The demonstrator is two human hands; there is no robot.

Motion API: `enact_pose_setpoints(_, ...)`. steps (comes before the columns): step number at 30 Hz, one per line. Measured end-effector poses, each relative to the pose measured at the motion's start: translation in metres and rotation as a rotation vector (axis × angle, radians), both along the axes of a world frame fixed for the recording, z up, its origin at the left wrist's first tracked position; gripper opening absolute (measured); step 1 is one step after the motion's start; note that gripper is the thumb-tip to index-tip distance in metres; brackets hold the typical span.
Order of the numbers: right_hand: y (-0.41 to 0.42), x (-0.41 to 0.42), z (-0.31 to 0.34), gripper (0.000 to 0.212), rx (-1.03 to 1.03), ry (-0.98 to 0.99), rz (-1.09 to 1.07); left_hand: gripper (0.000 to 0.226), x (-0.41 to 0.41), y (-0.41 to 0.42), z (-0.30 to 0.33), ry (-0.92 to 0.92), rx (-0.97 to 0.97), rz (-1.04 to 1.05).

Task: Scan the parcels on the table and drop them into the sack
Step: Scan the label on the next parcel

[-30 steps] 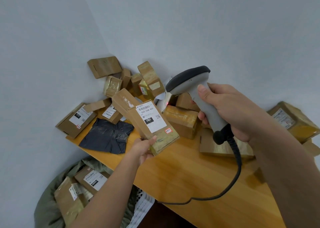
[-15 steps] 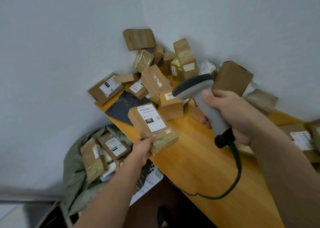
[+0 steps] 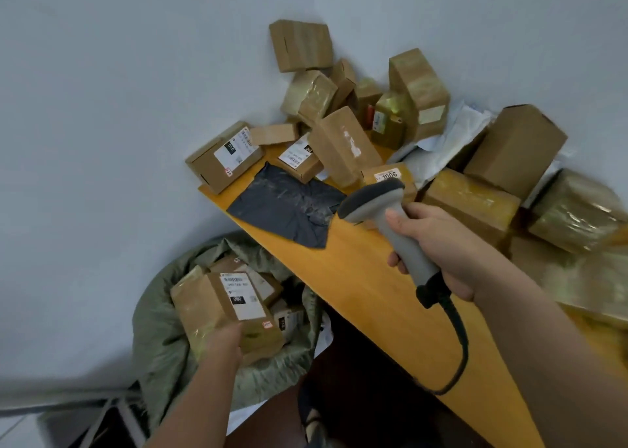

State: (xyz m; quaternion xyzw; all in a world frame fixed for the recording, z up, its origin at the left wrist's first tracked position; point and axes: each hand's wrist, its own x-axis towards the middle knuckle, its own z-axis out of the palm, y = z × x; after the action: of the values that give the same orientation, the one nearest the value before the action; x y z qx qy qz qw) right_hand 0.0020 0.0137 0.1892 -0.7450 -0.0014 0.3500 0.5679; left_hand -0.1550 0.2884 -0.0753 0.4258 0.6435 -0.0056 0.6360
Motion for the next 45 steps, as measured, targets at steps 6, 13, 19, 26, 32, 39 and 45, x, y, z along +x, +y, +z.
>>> enact_pose_setpoints(6, 0.091, -0.008, -0.032, 0.026, -0.034, 0.061, 0.033, 0.029, -0.013, 0.058, -0.016, 0.075, 0.123, -0.039)
enact_pose_setpoints(13, 0.122, -0.006, -0.055, 0.028, -0.108, 0.114, -0.029, 0.034, -0.011, 0.085, -0.049, 0.187, 0.107, -0.194)
enact_pose_setpoints(19, 0.118, 0.018, -0.041, 0.034, -0.048, 0.092, -0.188, 0.019, 0.022, 0.096, -0.03, 0.249, 0.173, -0.31)
enact_pose_setpoints(26, 0.073, 0.045, -0.017, 0.032, 0.048, -0.008, -0.478, 0.049, 0.145, 0.061, 0.018, 0.152, 0.347, -0.591)
enact_pose_setpoints(32, 0.023, 0.08, -0.007, 0.028, 0.092, -0.03, -0.643, 0.051, 0.243, -0.039, 0.084, -0.152, 0.352, -0.883)
enact_pose_setpoints(39, -0.028, 0.123, 0.002, 0.021, 0.126, -0.047, -0.65, 0.113, 0.315, -0.109, 0.105, -0.316, 0.705, -1.39)
enact_pose_setpoints(45, -0.067, 0.153, -0.016, 0.034, 0.124, 0.02, -0.68, 0.127, 0.338, -0.125, 0.076, -0.157, 0.847, -1.551)
